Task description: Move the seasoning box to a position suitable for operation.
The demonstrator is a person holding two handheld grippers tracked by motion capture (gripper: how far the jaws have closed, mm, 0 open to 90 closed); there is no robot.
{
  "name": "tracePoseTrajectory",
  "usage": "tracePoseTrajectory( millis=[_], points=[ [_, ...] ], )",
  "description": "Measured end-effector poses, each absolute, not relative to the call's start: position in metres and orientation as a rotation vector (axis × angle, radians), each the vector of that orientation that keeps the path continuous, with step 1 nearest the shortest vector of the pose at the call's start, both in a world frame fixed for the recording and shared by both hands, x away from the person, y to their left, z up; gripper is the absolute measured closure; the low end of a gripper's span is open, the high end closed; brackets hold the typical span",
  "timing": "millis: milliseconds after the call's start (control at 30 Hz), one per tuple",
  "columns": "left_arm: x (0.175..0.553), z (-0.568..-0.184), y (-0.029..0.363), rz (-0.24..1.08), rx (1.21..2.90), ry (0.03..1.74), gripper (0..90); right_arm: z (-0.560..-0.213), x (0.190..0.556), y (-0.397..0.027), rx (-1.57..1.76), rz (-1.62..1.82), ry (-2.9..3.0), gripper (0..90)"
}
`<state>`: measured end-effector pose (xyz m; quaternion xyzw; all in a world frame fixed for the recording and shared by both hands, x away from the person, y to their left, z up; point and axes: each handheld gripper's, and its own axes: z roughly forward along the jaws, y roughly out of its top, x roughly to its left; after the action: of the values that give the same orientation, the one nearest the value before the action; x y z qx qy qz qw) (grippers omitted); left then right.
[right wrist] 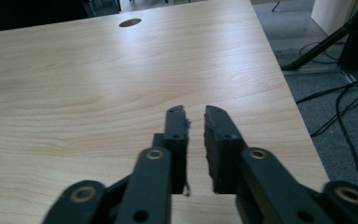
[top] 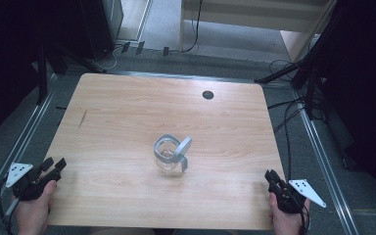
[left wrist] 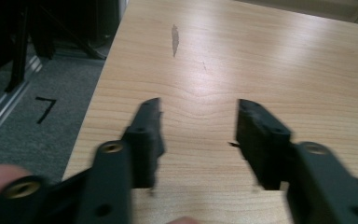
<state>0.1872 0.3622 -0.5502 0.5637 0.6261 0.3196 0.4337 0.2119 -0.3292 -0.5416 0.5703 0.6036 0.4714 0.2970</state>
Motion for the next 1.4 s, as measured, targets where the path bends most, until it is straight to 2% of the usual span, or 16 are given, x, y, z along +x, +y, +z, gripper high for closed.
tracePoseTrajectory(
  millis=[100, 133, 167, 267, 300, 500, 900, 1167, 1400],
  points=[
    [0.189, -0.549, 0.358, 0.773, 1.436, 1.552, 72.9, -0.538, 0.212, -0.323, 1.540, 1.275, 1.604, 90.0],
    [0.190, -0.549, 0.356, 0.748, 1.438, 1.548, 72.9, -0.538, 0.212, -0.323, 1.540, 1.275, 1.604, 90.0],
    [0.194, -0.546, 0.346, 0.712, 1.466, 1.536, 81.6, -0.534, 0.212, -0.313, 1.517, 1.296, 1.619, 90.0],
    [0.202, -0.542, 0.328, 0.649, 1.497, 1.489, 89.4, -0.528, 0.212, -0.293, 1.486, 1.347, 1.658, 90.0],
    [0.202, -0.542, 0.328, 0.649, 1.497, 1.489, 90.0, -0.528, 0.212, -0.293, 1.486, 1.347, 1.658, 90.0],
    [0.223, -0.537, 0.275, 0.513, 1.573, 1.373, 90.0, -0.522, 0.214, -0.228, 1.373, 1.432, 1.813, 90.0],
    [0.261, -0.523, 0.196, 0.413, 1.611, 1.217, 90.0, -0.524, 0.222, -0.142, 1.217, 1.547, 2.023, 90.0],
    [0.273, -0.523, 0.164, 0.360, 1.637, 1.163, 90.0, -0.529, 0.230, -0.108, 1.131, 1.576, 2.126, 90.0],
    [0.272, -0.522, 0.153, 0.341, 1.649, 1.139, 90.0, -0.533, 0.242, -0.106, 1.147, 1.555, 2.139, 90.0]
  ],
)
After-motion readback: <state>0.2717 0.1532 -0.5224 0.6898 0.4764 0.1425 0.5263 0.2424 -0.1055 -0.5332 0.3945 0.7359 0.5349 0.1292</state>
